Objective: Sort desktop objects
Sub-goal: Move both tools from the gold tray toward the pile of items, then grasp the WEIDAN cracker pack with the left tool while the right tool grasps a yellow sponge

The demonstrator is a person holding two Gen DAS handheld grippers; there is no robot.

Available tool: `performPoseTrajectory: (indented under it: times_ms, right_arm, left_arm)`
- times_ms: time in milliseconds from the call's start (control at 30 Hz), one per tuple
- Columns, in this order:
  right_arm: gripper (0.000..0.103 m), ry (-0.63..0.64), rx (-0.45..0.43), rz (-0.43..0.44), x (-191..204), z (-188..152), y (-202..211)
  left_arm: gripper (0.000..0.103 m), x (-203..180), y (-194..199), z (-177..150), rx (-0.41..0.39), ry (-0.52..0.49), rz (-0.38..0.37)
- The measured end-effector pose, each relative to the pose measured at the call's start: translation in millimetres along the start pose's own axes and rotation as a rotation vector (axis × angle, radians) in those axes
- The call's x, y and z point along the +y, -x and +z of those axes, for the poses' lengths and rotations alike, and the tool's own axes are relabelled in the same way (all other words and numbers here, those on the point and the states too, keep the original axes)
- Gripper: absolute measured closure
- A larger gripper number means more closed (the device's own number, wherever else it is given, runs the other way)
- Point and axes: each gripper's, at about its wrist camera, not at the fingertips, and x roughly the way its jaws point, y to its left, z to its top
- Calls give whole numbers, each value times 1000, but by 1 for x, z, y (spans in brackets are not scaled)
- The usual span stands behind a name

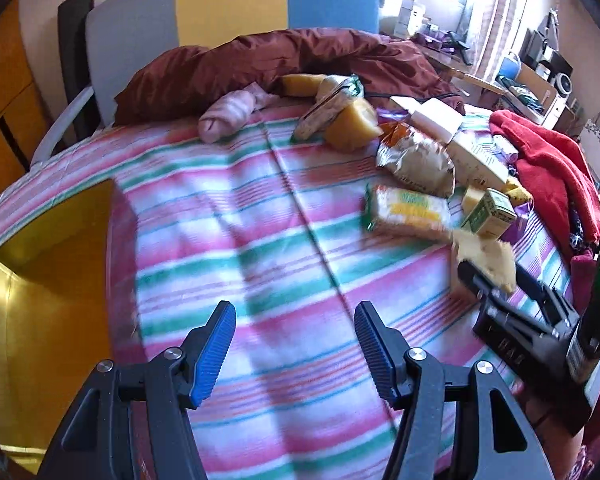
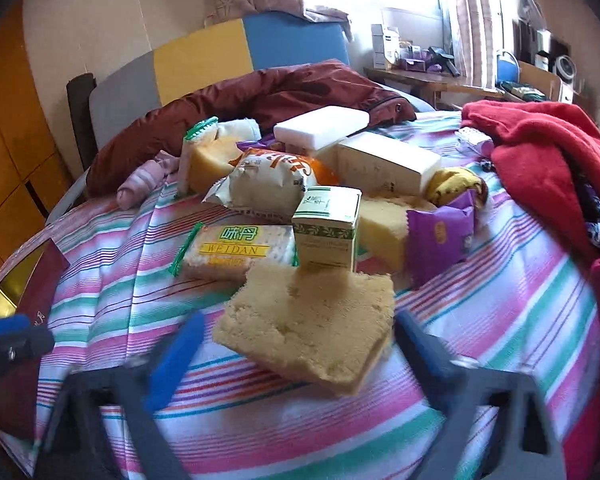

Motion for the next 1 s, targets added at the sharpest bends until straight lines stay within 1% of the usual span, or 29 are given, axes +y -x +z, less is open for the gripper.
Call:
performPoseTrajectory:
  times_ms: [33, 67, 133, 167, 200, 233, 300, 333, 367, 400, 467, 533, 567, 700, 767, 867, 900, 933, 1000]
  right_arm:
    - [25, 8, 0, -7, -1, 0, -1]
    - [29, 8, -7, -1, -4, 0, -1]
    - [33, -12, -23, 2, -13, 1, 3]
    - [34, -25, -31, -14, -16, 2, 4]
    - [34, -43, -44, -45, -24, 1, 7]
    - [34, -60, -53, -57, -30, 2, 8]
    - [34, -86, -56, -76, -43, 0, 9]
    - [34, -97, -47, -73, -49, 0, 7]
    - [34, -111, -47, -51, -54, -1, 6]
    - [34, -126, -58, -32, -58, -3, 7]
    - [33, -127, -72, -20, -60, -5, 8]
    - [32, -124, -81, -18, -59, -8, 6]
    - [31, -129, -83, -15, -58, -9, 5]
    - [26, -165, -67, 14, -64, -14, -1]
    - [26, -199, -64, 33, -69, -18, -2]
    - [26, -166, -65, 21, -65, -17, -2]
    - [26, -165, -67, 20, -64, -18, -3]
    - [26, -166, -70, 21, -65, -18, -3]
    - [25, -167, -75, 24, -65, -19, -3]
  left_arm:
    - [40, -3, -3, 4, -2, -8, 1]
    - [40, -6, -6, 8, -3, -15, -4]
    - [40, -13, -15, 17, -1, -33, -49]
    - [40, -16, -19, 20, 8, -37, -66]
    - [40, -20, -25, 24, 19, -44, -103]
    - [40, -25, -30, 29, 25, -52, -145]
    - [40, -33, -42, 37, 62, -66, -224]
    - [40, -37, -48, 43, 74, -70, -266]
    - [40, -42, -53, 49, 81, -82, -303]
    - [40, -46, -56, 52, 84, -94, -315]
    - [38, -58, -62, 62, 77, -138, -328]
    - [30, -73, -69, 72, 71, -209, -309]
    - [28, -78, -73, 76, 69, -240, -306]
    - [28, -99, -89, 87, 79, -378, -297]
    - [28, -106, -98, 90, 94, -440, -293]
    - [28, -112, -112, 89, 106, -515, -268]
    - [28, -113, -113, 89, 96, -532, -268]
    - [28, -112, -112, 89, 98, -526, -276]
    - [28, -107, -111, 88, 120, -482, -324]
